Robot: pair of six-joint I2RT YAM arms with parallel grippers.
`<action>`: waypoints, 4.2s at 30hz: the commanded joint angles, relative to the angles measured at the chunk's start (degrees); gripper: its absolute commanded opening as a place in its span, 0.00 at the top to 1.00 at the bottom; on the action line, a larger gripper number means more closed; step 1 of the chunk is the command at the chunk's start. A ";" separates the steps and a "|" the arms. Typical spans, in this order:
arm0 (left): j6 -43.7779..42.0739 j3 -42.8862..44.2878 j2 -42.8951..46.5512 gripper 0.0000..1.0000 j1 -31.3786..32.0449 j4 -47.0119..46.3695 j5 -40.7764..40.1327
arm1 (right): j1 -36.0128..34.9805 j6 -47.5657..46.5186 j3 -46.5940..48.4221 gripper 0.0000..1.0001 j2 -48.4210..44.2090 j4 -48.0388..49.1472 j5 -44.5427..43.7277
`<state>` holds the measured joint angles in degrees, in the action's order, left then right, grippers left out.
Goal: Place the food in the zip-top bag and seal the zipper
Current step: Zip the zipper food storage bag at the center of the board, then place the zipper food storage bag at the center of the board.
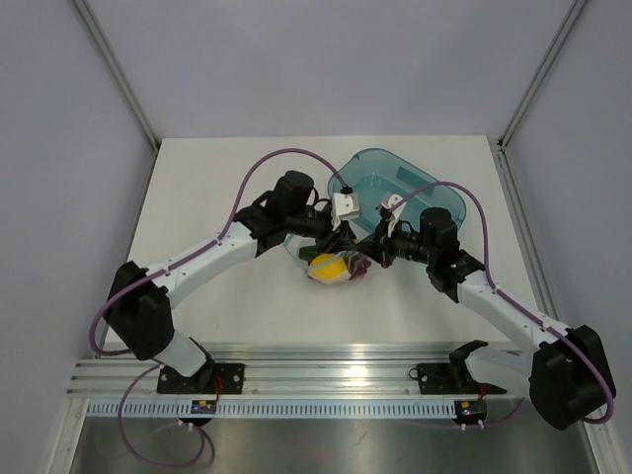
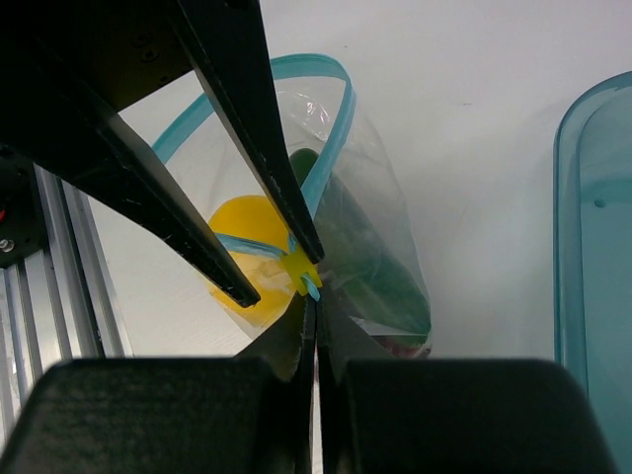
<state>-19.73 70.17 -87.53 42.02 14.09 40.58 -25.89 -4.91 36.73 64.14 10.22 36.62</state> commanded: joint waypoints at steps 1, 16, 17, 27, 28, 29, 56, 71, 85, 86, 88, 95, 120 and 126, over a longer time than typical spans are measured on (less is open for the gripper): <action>-0.49 2.60 -0.72 0.71 0.34 -0.82 2.23 | -0.30 -0.45 1.94 1.00 -1.56 2.79 1.00; -0.49 5.33 -3.26 0.98 0.43 3.05 4.69 | -0.39 -0.37 1.94 1.00 -2.00 2.70 0.38; -0.49 5.41 -3.35 0.99 0.43 3.23 4.69 | -0.39 -0.11 1.77 1.00 -2.26 2.96 -0.49; -2.42 5.33 -4.05 1.00 0.34 7.62 5.04 | -0.30 3.32 -0.26 1.00 -5.61 4.55 -8.84; -2.60 5.50 -4.32 1.00 0.34 7.88 5.12 | -0.39 3.59 0.09 1.00 -5.52 3.50 -9.89; -2.69 5.50 -4.32 1.00 0.34 8.23 5.21 | -0.39 3.94 0.27 1.00 -5.43 3.14 -10.51; -2.07 -2.23 0.33 1.00 -3.26 9.56 3.98 | 1.45 7.90 1.15 1.00 -7.19 -2.21 -23.09; 0.30 -9.44 7.28 1.00 -7.65 8.41 0.38 | 3.30 8.42 4.14 1.00 -5.08 -8.02 -28.97; 2.94 -15.68 14.13 1.00 -11.08 9.29 -4.71 | 5.50 9.04 3.17 1.00 -6.48 -8.55 -31.44; 2.94 -15.94 14.57 1.00 -11.52 9.55 -5.33 | 5.59 9.12 3.17 1.00 -6.48 -8.64 -31.35; 2.59 -16.21 15.36 1.00 -12.05 10.34 -5.86 | 5.59 9.39 3.26 1.00 -6.66 -8.64 -31.17; 1.80 -17.70 19.23 1.00 -15.12 11.49 -8.06 | 5.59 10.09 3.26 1.00 -6.57 -8.29 -30.12; 11.81 -13.49 22.23 1.00 -23.12 -3.97 -22.20 | -0.72 18.63 20.64 1.00 16.61 8.24 -5.77; 11.81 -9.60 23.87 1.00 -24.09 -4.41 -22.65 | -5.21 12.91 32.54 1.00 25.60 4.98 -4.28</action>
<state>-9.13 57.87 -66.67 18.17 16.73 18.70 -28.36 11.00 66.87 90.04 9.89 29.23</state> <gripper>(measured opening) 0.081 0.009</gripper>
